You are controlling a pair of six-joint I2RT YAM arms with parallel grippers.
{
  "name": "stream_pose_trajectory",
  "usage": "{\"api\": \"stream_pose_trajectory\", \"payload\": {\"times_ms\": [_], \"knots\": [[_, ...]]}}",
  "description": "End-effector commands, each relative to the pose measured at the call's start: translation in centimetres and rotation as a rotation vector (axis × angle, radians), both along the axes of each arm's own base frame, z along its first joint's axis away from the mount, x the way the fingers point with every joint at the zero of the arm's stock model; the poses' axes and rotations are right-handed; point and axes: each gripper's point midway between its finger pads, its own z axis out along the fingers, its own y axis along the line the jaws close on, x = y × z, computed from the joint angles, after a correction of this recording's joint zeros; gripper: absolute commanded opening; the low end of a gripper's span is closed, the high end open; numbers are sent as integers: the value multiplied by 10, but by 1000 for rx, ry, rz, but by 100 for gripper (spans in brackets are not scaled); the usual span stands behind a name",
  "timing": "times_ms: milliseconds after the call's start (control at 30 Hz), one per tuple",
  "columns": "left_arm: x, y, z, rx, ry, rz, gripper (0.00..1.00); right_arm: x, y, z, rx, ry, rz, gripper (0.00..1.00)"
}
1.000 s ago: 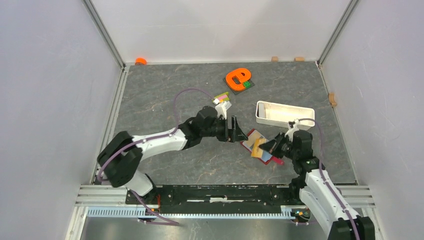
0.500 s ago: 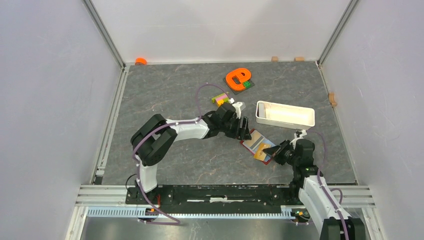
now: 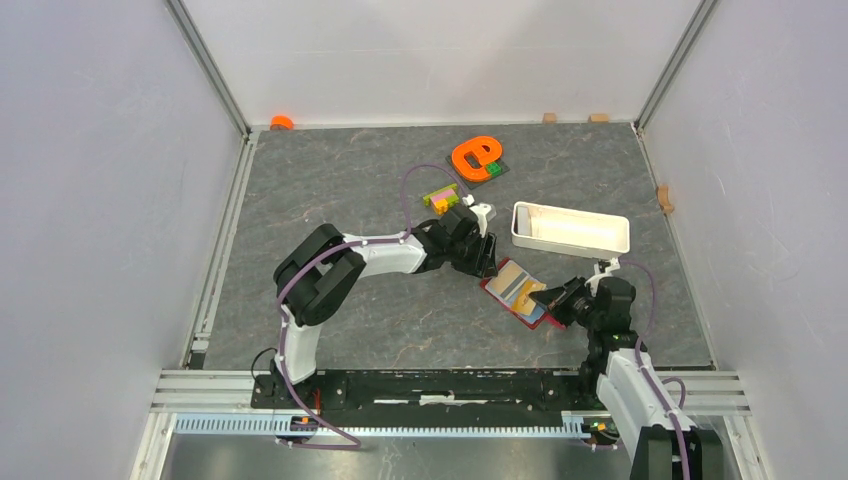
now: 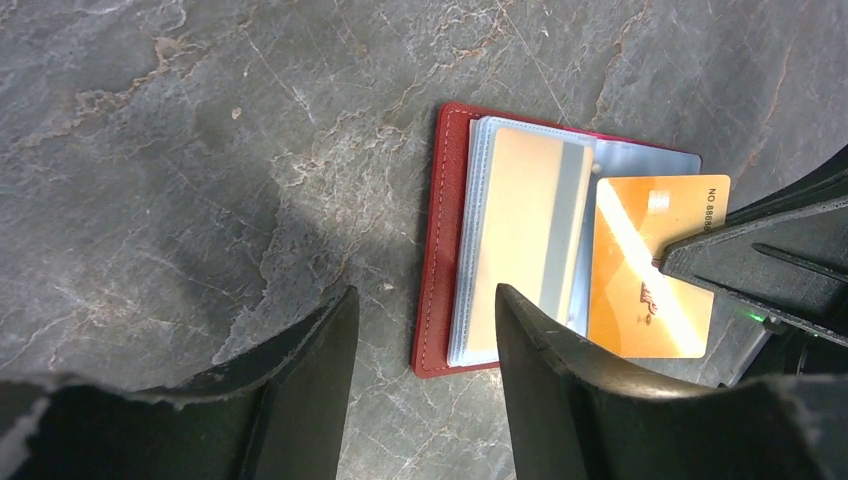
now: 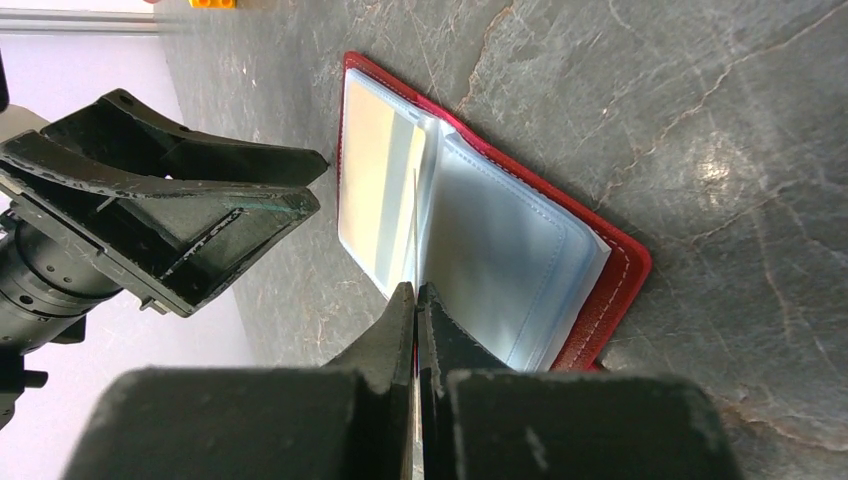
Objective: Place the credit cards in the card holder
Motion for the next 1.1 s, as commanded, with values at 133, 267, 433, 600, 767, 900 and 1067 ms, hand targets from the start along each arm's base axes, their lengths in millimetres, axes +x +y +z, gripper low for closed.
{"api": "stream_pose_trajectory", "payload": {"times_ms": [133,267,433,600,767,900,1067], "knots": [[8,-4,-1,17,-50,-32,58,-1,1,-6,6,-13,17,0],[7,-5,-1,13,-42,-34,57,-3,3,-11,15,-8,21,0],[4,-5,-6,15,-29,-43,55,-3,1,-14,18,-7,9,0],[3,-5,-8,18,-26,-47,54,-3,1,-18,28,6,4,0],[3,-5,-9,17,-21,-46,52,-7,-1,-26,34,28,-13,0],[2,-5,-8,13,-16,-46,51,-15,0,-35,51,60,-25,0],[1,-5,-8,11,-12,-44,51,-26,-2,-48,51,111,-58,0]]}}
